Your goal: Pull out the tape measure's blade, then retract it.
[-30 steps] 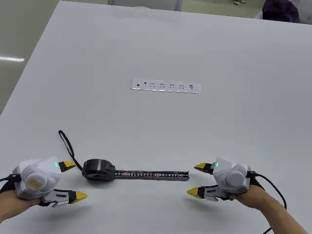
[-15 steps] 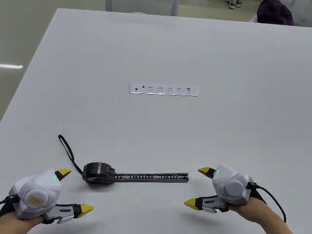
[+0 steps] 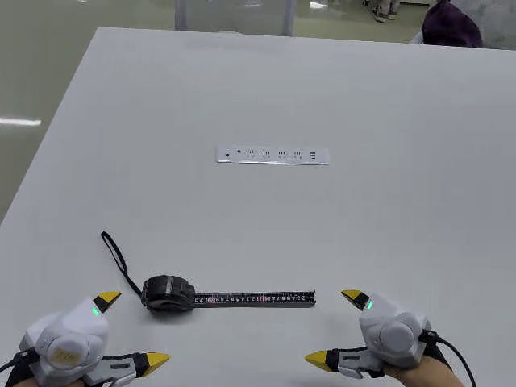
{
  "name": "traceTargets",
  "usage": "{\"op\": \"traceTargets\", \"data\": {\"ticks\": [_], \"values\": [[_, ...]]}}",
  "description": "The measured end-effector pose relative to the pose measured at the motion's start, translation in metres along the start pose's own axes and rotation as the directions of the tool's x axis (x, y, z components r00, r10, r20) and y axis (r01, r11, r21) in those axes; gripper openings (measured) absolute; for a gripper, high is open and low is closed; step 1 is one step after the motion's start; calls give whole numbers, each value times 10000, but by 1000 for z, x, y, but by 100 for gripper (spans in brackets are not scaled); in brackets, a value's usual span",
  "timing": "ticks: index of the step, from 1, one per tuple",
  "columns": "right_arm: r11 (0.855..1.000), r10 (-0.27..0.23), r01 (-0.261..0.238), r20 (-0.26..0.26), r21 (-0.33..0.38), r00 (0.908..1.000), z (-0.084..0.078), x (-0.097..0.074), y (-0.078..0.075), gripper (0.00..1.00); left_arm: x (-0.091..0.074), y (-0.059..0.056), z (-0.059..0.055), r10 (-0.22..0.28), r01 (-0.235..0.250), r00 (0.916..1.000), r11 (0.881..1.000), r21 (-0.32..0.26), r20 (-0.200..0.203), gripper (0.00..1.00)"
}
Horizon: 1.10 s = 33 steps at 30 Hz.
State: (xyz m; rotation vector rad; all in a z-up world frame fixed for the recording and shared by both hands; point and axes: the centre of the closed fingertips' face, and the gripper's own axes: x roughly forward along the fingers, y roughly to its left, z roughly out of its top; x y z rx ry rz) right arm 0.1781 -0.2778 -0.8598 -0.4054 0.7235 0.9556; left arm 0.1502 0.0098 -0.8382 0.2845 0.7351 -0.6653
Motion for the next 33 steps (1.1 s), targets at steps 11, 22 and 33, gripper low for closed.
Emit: {"op": "traceTargets", "data": {"ticks": [11,22,33], "values": [[9987,-408,400,221,329,9989,7,-12,10,89,-11,-6,4,525,-520,9986,9979,-395,116,86],[9946,-797,756,562,707,9952,16,-21,20,91,-15,-13,7,936,-901,9950,9914,-947,335,88],[9837,-1323,1249,502,1295,9899,16,-25,27,92,-19,-16,11,1599,-1510,9856,9786,-1397,550,92]]}}
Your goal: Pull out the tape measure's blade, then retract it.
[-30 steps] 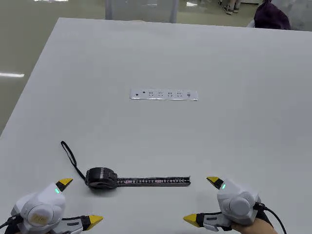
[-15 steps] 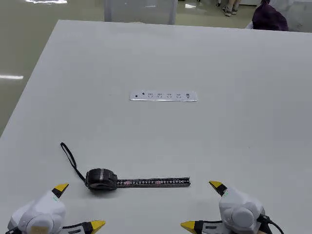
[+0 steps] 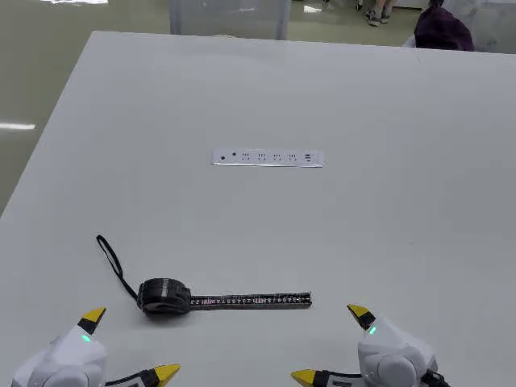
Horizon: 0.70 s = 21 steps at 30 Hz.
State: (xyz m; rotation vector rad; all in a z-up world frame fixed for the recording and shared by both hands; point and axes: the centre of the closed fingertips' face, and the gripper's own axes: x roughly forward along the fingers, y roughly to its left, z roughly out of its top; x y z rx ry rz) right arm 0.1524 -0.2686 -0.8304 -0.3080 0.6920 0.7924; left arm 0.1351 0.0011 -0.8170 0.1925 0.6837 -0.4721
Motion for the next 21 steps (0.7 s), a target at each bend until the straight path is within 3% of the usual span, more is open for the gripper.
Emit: {"op": "traceTargets", "data": {"ticks": [4,8,17,21], "values": [[9987,-417,410,229,298,9989,3,-2,1,93,-3,0,4,303,-295,9993,9990,-344,227,93],[9971,-628,614,308,453,9975,5,-4,5,95,-4,-1,2,721,-717,9973,9969,-338,121,99],[9921,-1053,1014,508,739,9931,12,-5,9,97,-7,-4,5,920,-890,9953,9923,-862,307,99],[9870,-1158,1072,677,1194,9910,15,-5,11,97,-7,-6,6,1009,-968,9942,9902,-1004,374,99]]}}
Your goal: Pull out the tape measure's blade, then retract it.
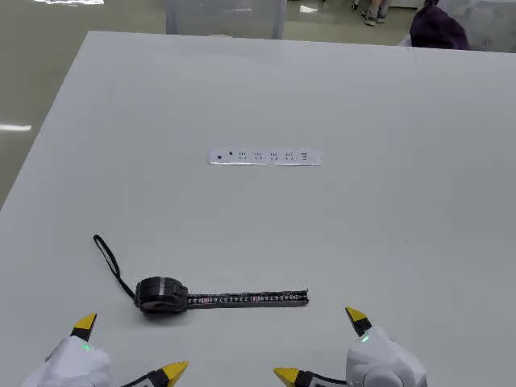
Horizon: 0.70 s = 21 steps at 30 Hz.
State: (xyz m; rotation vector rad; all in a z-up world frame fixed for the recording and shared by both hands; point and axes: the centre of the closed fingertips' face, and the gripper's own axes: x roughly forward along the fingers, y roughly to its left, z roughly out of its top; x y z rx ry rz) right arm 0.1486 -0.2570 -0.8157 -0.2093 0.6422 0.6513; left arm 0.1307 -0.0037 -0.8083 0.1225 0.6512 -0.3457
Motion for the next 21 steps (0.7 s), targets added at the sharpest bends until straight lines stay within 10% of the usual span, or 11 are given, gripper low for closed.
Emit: {"op": "traceTargets", "data": {"ticks": [21], "values": [[9997,-57,56,50,232,10000,1,0,6,95,2,-3,4,422,-367,9983,9906,-1317,393,99]]}}
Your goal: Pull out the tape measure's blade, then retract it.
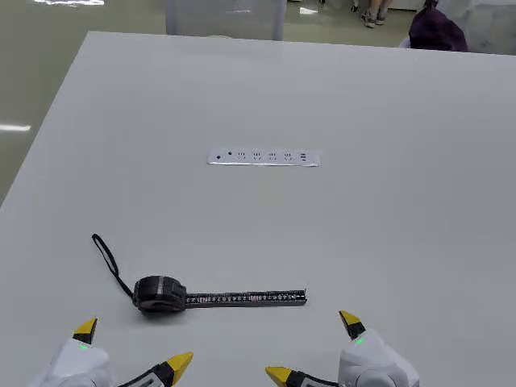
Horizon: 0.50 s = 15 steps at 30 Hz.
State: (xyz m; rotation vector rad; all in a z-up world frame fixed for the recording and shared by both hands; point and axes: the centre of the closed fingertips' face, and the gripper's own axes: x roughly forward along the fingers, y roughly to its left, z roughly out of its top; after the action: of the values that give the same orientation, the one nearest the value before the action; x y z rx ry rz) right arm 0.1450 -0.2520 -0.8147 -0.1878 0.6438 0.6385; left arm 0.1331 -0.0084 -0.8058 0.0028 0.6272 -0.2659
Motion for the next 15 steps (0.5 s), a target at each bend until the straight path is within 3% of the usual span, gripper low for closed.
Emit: {"op": "traceTargets", "data": {"ticks": [15], "values": [[9999,105,-105,-35,-14,9999,-1,2,0,94,6,2,-2,261,-261,9997,9986,-453,2,99]]}}
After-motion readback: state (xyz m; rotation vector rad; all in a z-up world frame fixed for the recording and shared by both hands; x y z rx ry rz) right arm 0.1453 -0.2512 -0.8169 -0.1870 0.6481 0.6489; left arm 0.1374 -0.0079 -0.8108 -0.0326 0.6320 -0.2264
